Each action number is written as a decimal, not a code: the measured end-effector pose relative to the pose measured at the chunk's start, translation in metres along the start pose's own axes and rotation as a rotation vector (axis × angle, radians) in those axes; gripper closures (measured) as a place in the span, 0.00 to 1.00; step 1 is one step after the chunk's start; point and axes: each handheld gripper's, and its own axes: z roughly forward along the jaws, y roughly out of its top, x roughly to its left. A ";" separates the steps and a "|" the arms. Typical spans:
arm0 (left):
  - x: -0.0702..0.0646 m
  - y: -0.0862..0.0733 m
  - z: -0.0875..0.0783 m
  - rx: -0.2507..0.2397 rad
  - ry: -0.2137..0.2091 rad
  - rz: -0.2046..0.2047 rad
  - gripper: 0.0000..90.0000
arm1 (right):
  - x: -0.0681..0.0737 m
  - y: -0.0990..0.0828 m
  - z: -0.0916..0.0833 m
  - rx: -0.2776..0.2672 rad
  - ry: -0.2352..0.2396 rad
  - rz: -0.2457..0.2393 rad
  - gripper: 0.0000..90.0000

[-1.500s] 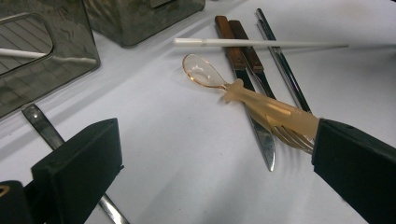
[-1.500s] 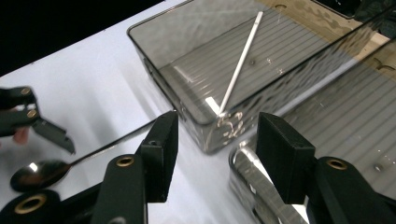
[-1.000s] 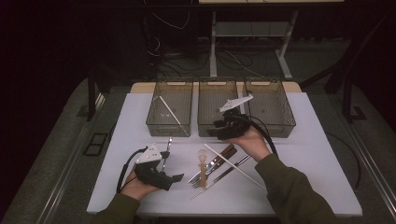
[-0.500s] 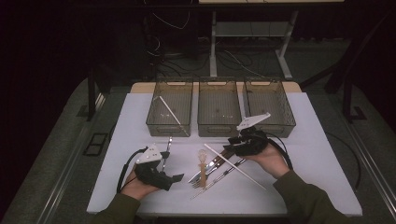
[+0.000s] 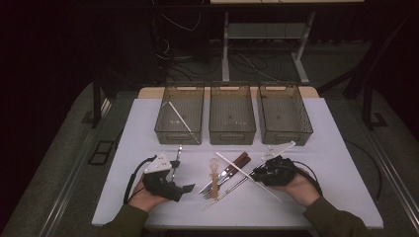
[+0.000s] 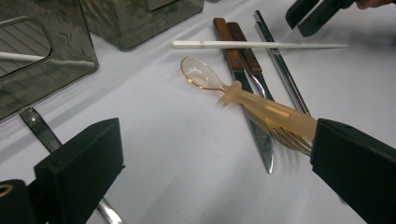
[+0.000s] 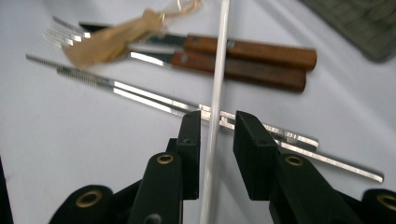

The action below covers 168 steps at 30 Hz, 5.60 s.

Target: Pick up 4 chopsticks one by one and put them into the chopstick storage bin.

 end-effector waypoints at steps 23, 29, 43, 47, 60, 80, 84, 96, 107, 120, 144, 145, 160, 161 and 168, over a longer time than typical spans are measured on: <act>-0.002 0.000 0.000 0.006 0.006 0.008 0.01 | 0.007 -0.007 0.017 0.100 -0.046 -0.029 0.87; -0.002 0.000 0.000 0.008 0.007 0.009 0.01 | 0.008 -0.003 0.018 0.131 -0.056 -0.019 0.90; -0.002 0.001 -0.001 0.005 0.005 0.011 0.01 | 0.004 -0.005 0.017 0.116 -0.046 0.019 0.95; -0.002 0.001 -0.001 0.004 0.003 0.013 0.01 | 0.002 -0.007 0.016 0.099 -0.030 0.022 0.95; -0.002 0.001 -0.001 0.003 0.004 0.013 0.01 | -0.001 -0.006 0.010 0.073 0.004 0.024 0.95; -0.003 0.001 -0.001 0.004 0.005 0.013 0.02 | -0.005 -0.005 -0.004 -0.034 0.032 0.015 0.95; -0.002 0.001 -0.001 0.005 0.005 0.014 0.02 | -0.005 -0.005 -0.006 -0.058 0.037 0.010 0.95; -0.002 0.001 -0.001 0.003 0.005 0.009 0.01 | -0.009 0.001 -0.016 -0.141 0.052 0.016 0.95; -0.001 0.000 -0.001 -0.002 0.001 0.005 0.01 | -0.014 0.012 -0.019 -0.181 0.051 0.027 0.95; -0.001 0.001 0.000 -0.001 0.002 0.005 0.01 | -0.015 0.029 -0.024 -0.237 0.069 0.031 0.95; -0.001 0.001 -0.001 -0.019 0.002 -0.008 0.01 | -0.010 0.081 -0.020 -0.324 0.031 0.027 0.94; -0.001 0.000 -0.001 -0.019 0.003 -0.009 0.01 | -0.010 0.085 -0.019 -0.323 0.025 0.030 0.94; -0.002 0.001 -0.002 -0.022 -0.001 -0.014 0.01 | -0.021 0.134 0.009 -0.310 -0.046 0.049 0.94; -0.001 0.001 -0.002 -0.021 -0.001 -0.013 0.01 | -0.022 0.138 0.011 -0.309 -0.050 0.052 0.94; -0.002 0.001 -0.001 -0.021 -0.001 -0.018 0.02 | -0.025 0.163 0.028 -0.300 -0.078 0.069 0.94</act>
